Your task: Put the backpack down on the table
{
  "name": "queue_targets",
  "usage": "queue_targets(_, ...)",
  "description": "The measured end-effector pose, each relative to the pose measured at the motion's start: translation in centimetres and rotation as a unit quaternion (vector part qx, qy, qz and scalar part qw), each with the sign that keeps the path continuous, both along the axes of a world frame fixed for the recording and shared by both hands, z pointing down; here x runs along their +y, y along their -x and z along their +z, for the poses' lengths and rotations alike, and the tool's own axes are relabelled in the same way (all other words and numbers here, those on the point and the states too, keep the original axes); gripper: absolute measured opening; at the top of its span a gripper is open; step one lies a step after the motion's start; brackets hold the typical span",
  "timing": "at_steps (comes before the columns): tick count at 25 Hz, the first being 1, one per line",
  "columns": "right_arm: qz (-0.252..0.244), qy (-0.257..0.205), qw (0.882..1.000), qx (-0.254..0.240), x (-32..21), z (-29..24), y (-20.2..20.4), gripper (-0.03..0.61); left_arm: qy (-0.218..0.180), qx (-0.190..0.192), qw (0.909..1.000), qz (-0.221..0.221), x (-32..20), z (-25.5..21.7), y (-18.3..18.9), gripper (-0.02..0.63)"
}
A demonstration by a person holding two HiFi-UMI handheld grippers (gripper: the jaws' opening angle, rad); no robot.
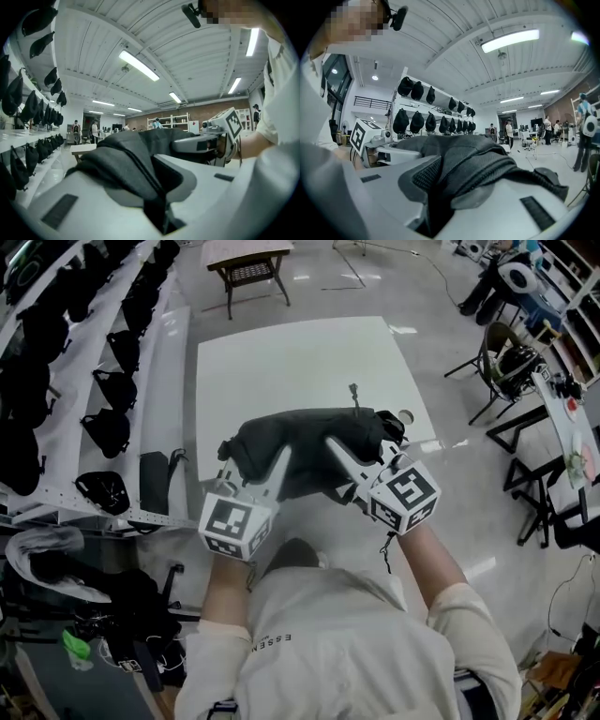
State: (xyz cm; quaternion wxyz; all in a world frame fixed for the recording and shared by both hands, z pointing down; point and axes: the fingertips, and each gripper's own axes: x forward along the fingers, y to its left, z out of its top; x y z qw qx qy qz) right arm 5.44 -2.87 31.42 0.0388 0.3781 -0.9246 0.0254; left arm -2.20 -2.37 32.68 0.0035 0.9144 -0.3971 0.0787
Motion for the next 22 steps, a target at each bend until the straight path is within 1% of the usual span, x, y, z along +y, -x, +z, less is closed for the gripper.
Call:
queue_targets(7, -0.005, -0.038, 0.999, 0.004, -7.4, -1.0, 0.0, 0.087, -0.037, 0.000, 0.9993, -0.002, -7.4, -0.9, 0.0, 0.060)
queue_targets(13, -0.005, -0.040, 0.999, 0.006, -14.6, -1.3, 0.8, 0.087, -0.047, -0.002, 0.9989, -0.003, -14.6, -1.4, 0.7, 0.060)
queue_targets(18, -0.006, -0.057, 0.998, 0.010, -20.5, -1.6, 2.1, 0.087, -0.065, -0.002, 0.9979, 0.001, -20.6, -0.9, 2.1, 0.060)
queue_targets(21, -0.009, -0.065, 0.998, 0.009, -23.7, -1.4, 2.8, 0.087, -0.087, -0.002, 0.9962, 0.006, -23.7, -1.3, 2.5, 0.061)
queue_targets(22, -0.010, -0.067, 0.998, 0.009, -24.7, -1.2, 2.9, 0.087, -0.089, 0.001, 0.9960, 0.007, -24.7, -1.2, 2.6, 0.061)
